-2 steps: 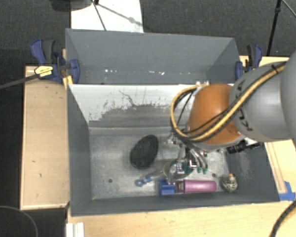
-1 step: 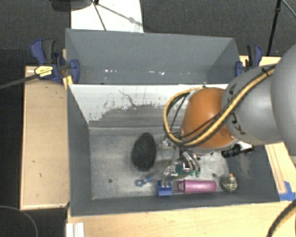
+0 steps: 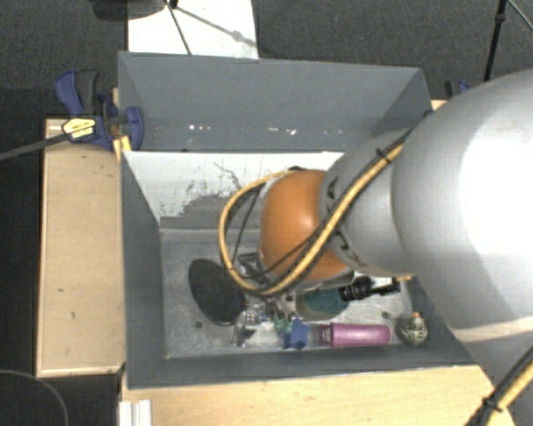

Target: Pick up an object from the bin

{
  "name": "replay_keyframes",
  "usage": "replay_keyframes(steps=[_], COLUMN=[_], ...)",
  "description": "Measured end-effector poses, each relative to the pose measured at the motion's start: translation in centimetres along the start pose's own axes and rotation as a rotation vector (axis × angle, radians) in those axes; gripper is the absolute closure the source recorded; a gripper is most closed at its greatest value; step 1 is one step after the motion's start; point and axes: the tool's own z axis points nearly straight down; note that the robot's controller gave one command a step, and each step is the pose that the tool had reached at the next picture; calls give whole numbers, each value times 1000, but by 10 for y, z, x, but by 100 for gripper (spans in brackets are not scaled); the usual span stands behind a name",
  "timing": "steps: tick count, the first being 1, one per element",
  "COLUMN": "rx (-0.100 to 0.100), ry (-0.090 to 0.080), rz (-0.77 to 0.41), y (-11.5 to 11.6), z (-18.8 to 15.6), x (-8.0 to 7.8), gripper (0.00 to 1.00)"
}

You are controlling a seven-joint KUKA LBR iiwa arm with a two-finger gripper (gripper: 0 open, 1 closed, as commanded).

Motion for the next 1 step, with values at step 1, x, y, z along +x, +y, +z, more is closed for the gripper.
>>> replay_keyframes(steps=[1], rx=[3], ry=[-2], rz=[5], y=[-5], z=[-1], x=[-2], gripper=[100])
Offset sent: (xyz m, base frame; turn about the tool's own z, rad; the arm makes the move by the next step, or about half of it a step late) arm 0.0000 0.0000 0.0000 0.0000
